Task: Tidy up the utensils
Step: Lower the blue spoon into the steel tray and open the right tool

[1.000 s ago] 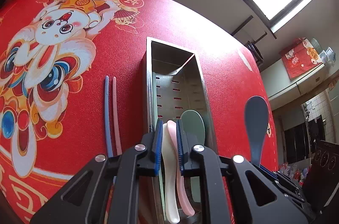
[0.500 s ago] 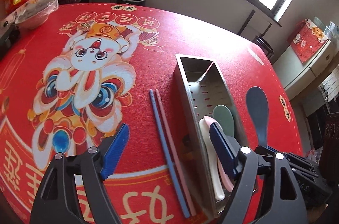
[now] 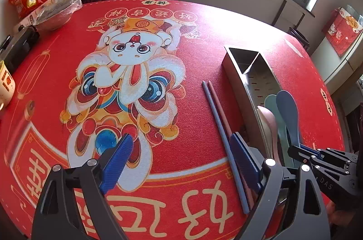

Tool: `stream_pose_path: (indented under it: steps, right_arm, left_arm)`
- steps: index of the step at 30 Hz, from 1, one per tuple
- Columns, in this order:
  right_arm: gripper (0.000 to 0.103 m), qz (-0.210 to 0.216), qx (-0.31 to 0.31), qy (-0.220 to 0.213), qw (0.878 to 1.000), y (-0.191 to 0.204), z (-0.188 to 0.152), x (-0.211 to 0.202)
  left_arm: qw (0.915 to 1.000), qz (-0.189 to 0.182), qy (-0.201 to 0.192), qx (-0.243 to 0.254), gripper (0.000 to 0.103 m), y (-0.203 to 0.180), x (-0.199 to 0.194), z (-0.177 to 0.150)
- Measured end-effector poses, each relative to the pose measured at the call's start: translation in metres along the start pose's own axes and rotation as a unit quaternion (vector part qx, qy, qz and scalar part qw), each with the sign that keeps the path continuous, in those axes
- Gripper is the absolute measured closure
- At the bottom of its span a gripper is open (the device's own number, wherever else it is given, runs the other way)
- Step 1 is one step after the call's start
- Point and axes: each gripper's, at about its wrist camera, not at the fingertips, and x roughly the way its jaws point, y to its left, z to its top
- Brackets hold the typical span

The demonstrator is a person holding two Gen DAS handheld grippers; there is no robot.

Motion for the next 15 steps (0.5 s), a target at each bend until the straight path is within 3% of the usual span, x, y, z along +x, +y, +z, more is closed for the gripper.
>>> stream_pose_path:
  steps: [7, 15]
  right_arm:
    - [0.096, -0.054, -0.031, 0.027, 0.998, 0.014, 0.005, 0.012]
    - [0.096, -0.085, -0.042, 0.049, 0.994, 0.026, 0.005, 0.023]
  left_arm:
    - [0.9999, -0.002, -0.004, -0.013, 0.015, 0.012, -0.001, 0.0]
    - [0.9998, -0.003, -0.006, -0.019, 0.015, 0.027, -0.003, 0.002]
